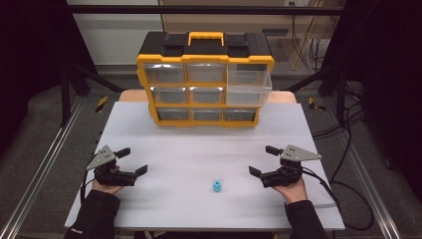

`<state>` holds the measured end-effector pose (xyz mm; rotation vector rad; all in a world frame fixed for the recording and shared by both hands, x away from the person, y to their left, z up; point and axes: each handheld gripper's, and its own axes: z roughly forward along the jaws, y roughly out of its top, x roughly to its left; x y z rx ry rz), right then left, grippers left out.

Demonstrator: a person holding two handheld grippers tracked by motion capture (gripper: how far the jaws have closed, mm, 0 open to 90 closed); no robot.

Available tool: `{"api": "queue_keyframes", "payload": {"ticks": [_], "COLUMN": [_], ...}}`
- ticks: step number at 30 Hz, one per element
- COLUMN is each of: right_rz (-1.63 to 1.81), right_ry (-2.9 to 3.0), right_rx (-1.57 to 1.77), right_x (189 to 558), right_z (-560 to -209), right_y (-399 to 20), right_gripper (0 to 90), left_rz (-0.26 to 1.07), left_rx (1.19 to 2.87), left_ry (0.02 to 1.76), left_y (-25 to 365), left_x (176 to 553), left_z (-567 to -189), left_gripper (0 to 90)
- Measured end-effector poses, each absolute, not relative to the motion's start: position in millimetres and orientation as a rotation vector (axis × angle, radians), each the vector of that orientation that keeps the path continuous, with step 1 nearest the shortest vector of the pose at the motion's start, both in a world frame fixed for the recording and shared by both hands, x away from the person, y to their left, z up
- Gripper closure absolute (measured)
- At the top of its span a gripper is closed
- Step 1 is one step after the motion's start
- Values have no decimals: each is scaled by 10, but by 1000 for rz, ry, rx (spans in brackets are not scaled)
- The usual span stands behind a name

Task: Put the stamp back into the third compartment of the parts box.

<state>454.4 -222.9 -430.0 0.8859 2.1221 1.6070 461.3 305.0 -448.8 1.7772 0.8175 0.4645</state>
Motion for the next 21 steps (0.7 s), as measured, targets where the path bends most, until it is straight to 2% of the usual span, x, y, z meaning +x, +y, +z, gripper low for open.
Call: {"api": "queue_keyframes", "payload": {"ticks": [21], "right_rz": [1594], "right_ry": [2210], "right_rx": [830], "right_x": [4509], "right_z": [-4308], "right_y": [-1917], "right_gripper": [3], "left_rz": [468], "left_rx": [1782], "left_ry": [816], "left_y": [3043], "left_x": [4613], "left_z": [-4491], "left_gripper": [0]}}
